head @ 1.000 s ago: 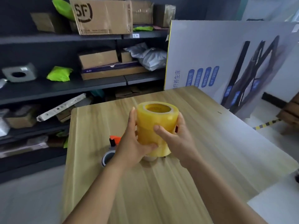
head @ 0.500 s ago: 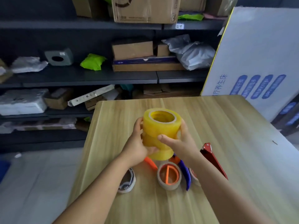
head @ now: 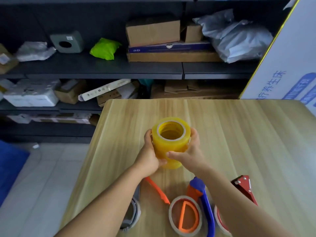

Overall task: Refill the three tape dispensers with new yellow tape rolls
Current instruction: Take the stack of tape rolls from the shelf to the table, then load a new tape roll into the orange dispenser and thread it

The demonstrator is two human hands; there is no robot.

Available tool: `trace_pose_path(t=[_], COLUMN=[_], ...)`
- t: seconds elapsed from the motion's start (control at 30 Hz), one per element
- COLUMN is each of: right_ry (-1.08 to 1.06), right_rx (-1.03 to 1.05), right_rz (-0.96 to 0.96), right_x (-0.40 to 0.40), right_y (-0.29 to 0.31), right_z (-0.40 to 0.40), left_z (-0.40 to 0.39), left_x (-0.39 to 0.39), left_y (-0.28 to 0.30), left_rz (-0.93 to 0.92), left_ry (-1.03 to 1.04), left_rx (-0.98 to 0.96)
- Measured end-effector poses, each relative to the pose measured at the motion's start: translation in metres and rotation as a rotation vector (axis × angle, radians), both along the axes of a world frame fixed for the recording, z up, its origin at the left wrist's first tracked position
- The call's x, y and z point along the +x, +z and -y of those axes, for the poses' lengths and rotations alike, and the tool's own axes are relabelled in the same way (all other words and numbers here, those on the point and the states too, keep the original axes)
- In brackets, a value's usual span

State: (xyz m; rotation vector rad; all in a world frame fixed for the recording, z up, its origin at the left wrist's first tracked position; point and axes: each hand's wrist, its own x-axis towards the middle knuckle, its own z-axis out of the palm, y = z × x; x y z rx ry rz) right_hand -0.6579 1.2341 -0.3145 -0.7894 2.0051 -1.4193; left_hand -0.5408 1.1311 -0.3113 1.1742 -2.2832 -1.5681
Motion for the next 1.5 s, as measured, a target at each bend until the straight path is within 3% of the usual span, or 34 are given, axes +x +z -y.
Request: trace_pose_path(t=[0.27,0.53,0.93,1.27,1.4,1.5], right_ry=[0.05,0.067,0.27,0.526,0.572,0.486], right_rx=[0.082,0.134,0.434,0.543,0.574,0.598], right_rz=[-0.027,-0.076,-0.539,-0.573,-0.485,-0.438], right_x=[-0.005,0.004,0.071,0.173,0.199,0.217], right_y=[-0.025,-0.008,0.035,0.02,0.005,0.0], right_z=[-0.005,-0.013,-0.051,-0.056,-0.055,-0.062], left_z=[0.01,-0.015,-0.053,-0.054,-0.063,-0.075], left_x=[-0.001,0.012,0.071,0.186,0.201,0.208], left_y=[-0.018,0.005,0.036,0.006,-0.009,-0.015], left_rz=[0.18,0.12,0.442,0.603,0.521,0.425], left_ry=[-0.095,-0.047,-0.269,-0.267,-0.24,-0.219], left_rx=[0.024,-0.063,-0.467,-0.363,-0.241,-0.281])
